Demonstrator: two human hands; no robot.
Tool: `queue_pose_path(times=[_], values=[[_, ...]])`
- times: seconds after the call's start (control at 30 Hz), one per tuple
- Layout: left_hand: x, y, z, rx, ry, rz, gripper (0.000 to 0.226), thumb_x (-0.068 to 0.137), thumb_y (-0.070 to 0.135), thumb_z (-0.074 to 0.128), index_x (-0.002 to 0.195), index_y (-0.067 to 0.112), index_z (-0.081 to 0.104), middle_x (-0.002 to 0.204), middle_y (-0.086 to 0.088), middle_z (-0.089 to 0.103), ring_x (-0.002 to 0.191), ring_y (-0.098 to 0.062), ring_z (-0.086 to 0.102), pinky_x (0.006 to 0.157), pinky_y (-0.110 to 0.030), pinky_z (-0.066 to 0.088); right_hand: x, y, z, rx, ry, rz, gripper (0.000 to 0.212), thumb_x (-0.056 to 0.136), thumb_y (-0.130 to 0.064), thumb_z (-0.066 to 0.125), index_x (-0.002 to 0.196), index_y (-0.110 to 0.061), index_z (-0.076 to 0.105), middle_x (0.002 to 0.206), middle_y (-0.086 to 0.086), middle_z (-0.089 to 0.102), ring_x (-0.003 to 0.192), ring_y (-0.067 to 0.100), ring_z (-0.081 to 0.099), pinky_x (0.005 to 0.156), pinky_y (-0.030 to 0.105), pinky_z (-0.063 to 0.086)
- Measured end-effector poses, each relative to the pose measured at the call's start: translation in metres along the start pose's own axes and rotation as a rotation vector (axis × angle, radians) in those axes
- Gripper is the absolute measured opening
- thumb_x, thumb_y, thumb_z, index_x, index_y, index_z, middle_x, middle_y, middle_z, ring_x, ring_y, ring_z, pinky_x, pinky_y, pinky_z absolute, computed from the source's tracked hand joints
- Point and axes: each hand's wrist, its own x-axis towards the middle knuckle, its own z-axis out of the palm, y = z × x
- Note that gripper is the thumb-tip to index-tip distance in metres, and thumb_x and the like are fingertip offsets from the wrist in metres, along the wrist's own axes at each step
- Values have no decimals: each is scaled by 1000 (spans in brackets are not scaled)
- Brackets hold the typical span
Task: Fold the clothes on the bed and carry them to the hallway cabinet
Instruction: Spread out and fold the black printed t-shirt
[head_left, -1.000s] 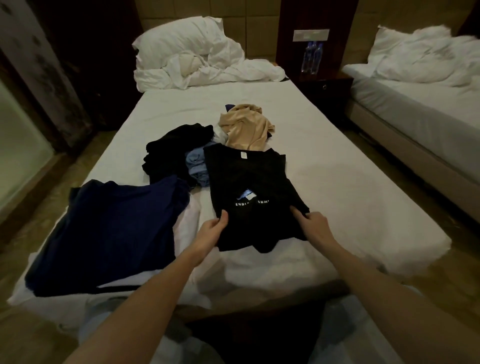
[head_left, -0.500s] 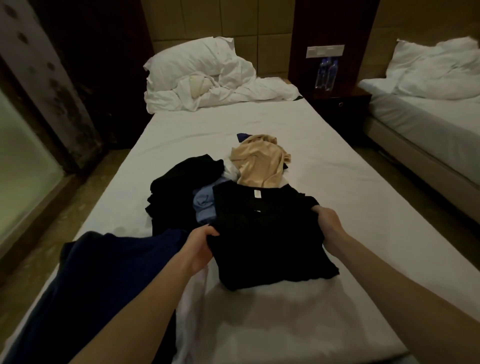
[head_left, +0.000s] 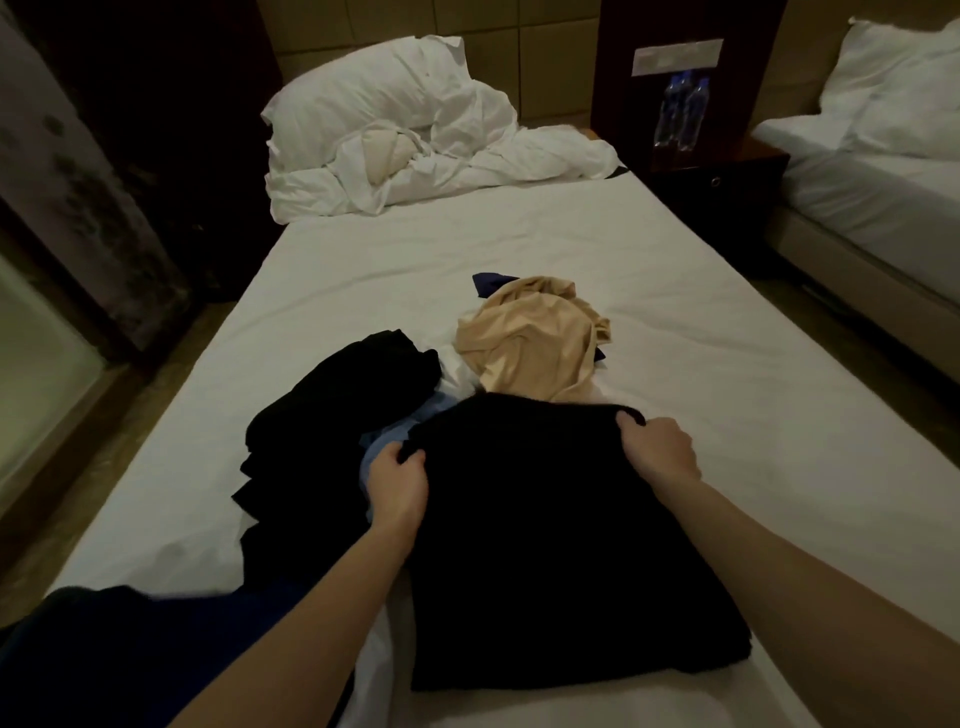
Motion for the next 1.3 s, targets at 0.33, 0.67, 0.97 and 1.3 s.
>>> queue_pose_path(times=[0.33,0.67,0.97,1.3], values=[[27,8,15,572,-105,169,36,93,29,66,120,8,54,122,-20,58,104,-34,60,86,-44,51,20,22,8,-56,-212,-233,47,94,-37,63,127,-5,52,122,11,61,111,29,59,83,33,46],[-63,46,-39,-87,-158,215,14,99,25,59,107,14,64,101,-7,69,87,-22,68,74,-32,56,-82,16,-57,381,-163,-553,19,94,-31,65,108,-18,68,103,5,72,96,25,69,87,43,53],[-177,68,-128,-312,-173,194,18,101,12,52,114,12,62,109,-11,67,95,-22,66,77,-32,54,-206,25,-111,686,-269,-579,37,82,-11,77,117,-11,63,105,10,71,88,24,72,76,35,59],[-279,46,-255,-395,-78,452,28,84,14,74,111,13,70,110,-8,73,101,-22,70,86,-31,54,-335,16,-103,764,-554,-644,27,84,-6,65,111,-11,71,111,13,72,100,28,70,91,39,55]])
